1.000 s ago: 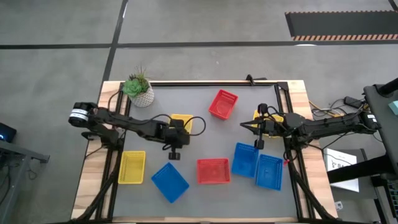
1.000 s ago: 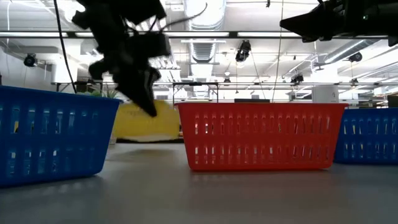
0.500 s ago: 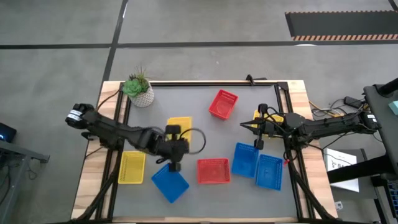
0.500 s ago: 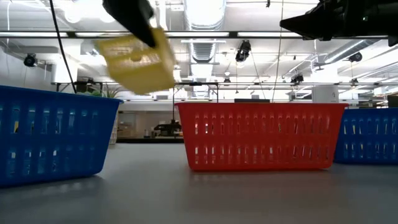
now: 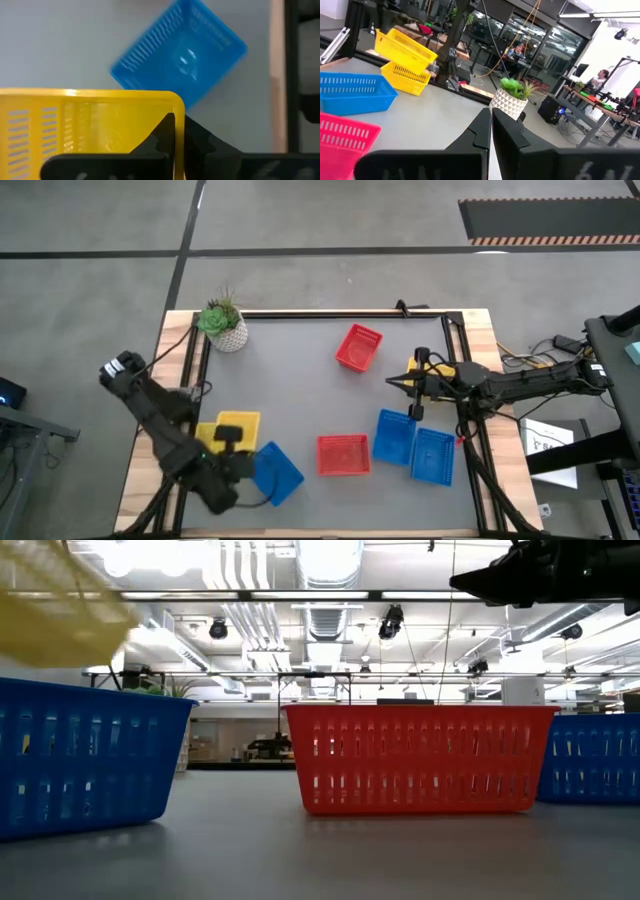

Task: Stack baskets by color
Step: Stack the top left yellow bin on the bottom yellow bin

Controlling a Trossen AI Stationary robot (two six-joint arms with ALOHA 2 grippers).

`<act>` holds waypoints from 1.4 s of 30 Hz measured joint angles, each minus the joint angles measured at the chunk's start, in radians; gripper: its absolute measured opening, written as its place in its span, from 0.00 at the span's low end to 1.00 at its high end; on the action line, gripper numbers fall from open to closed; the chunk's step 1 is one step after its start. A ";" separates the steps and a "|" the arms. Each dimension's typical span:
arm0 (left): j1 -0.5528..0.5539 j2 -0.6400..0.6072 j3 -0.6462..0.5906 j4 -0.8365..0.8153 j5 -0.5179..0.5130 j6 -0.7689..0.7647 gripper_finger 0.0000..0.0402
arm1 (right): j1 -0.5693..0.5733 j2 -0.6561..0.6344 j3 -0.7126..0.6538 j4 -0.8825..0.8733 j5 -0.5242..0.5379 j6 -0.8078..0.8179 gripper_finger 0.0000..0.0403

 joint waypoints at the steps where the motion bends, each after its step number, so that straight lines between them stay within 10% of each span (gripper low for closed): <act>1: -0.025 0.006 -0.007 0.001 0.002 -0.041 0.00 | 0.000 0.002 0.000 -0.003 0.000 0.000 0.02; 12: -0.143 0.099 -0.015 -0.247 0.022 -0.228 0.00 | 0.000 0.039 0.000 -0.001 0.000 0.010 0.02; 42: -0.228 0.080 -0.266 -0.005 -0.001 -0.333 0.00 | 0.000 0.047 0.000 -0.002 -0.001 0.031 0.02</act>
